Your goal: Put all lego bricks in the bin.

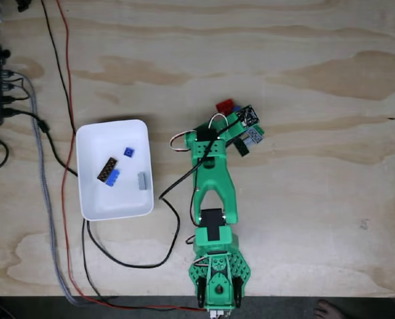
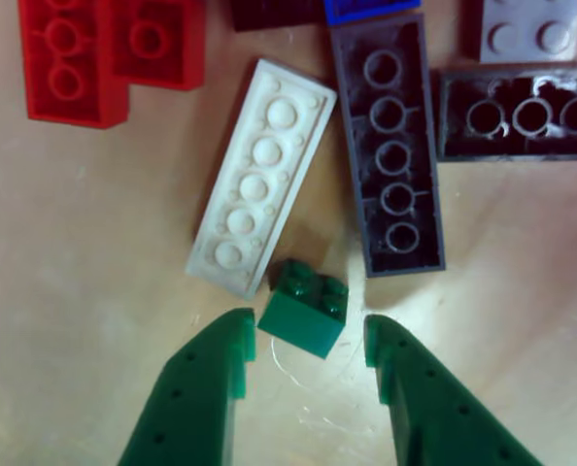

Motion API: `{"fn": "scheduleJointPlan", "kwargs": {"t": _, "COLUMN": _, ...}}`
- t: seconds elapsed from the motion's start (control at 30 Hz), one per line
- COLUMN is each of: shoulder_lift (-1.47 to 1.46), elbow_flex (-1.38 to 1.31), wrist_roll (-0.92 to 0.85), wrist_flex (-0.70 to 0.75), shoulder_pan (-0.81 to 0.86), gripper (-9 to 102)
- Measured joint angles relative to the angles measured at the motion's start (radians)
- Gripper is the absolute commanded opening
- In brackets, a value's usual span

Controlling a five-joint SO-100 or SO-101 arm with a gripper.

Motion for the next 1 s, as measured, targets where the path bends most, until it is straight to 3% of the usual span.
{"fn": "scheduleJointPlan", "kwargs": {"t": 0.17, "shoulder_lift": -0.002, "elbow_flex": 0.000, "wrist_roll": -0.028, "wrist_flex": 0.000, "shoulder_pan": 0.000, "gripper": 1}}
{"fn": "scheduleJointPlan", "kwargs": {"t": 0.37, "shoulder_lift": -0.002, "elbow_flex": 0.000, "wrist_roll": -0.060, "wrist_flex": 0.000, "shoulder_pan": 0.023, "gripper": 9}}
{"fn": "scheduleJointPlan", "kwargs": {"t": 0.5, "shoulder_lift": -0.002, "elbow_flex": 0.000, "wrist_roll": -0.078, "wrist_flex": 0.012, "shoulder_pan": 0.025, "gripper": 0}}
{"fn": "scheduleJointPlan", "kwargs": {"t": 0.8, "shoulder_lift": 0.003, "elbow_flex": 0.000, "wrist_roll": -0.081, "wrist_flex": 0.040, "shoulder_pan": 0.021, "gripper": 0}}
{"fn": "scheduleJointPlan", "kwargs": {"t": 1.0, "shoulder_lift": 0.166, "elbow_flex": 0.014, "wrist_roll": -0.190, "wrist_flex": 0.097, "shoulder_pan": -0.106, "gripper": 0}}
